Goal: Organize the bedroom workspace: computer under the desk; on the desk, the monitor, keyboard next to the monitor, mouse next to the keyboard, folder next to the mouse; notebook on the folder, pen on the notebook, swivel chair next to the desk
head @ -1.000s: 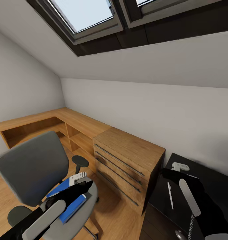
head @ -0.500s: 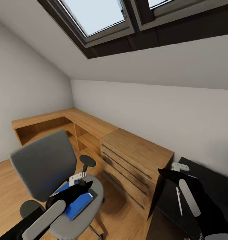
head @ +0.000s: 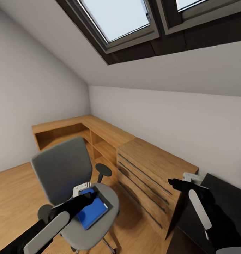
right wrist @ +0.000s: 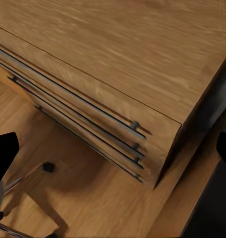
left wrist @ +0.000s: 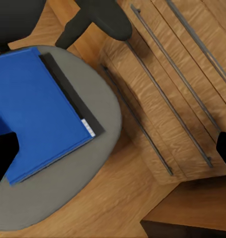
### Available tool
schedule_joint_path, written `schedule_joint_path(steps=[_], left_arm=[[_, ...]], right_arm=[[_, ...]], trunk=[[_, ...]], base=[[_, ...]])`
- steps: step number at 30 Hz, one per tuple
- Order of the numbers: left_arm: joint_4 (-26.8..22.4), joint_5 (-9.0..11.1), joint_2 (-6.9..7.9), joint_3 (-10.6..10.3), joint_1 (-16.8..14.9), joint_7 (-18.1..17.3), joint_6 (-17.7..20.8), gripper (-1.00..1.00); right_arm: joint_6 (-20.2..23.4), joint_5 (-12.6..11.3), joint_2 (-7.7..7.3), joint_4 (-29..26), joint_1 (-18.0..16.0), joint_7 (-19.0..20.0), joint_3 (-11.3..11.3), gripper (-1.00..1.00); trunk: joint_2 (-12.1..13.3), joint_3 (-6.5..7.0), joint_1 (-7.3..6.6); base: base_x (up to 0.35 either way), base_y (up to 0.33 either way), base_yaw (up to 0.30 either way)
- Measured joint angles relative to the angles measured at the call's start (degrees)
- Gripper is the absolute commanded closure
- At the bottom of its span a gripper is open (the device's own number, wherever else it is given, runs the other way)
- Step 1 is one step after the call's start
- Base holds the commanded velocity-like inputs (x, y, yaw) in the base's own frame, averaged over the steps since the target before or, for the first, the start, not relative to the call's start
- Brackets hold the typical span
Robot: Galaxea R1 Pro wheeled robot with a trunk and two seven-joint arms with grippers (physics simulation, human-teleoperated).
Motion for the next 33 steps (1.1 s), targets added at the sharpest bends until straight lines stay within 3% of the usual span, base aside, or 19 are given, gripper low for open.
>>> schedule_joint_path(steps=[33], left_arm=[[0.00,0.00,-0.03,-0.08,0.00,0.00,0.00,-1.00]], right_arm=[[-0.19,0.05,0.05,0.00,0.00,-1.67,0.17,-1.00]], trunk=[[0.00,0.09,0.00]], base=[[0.000,0.000,0.278]])
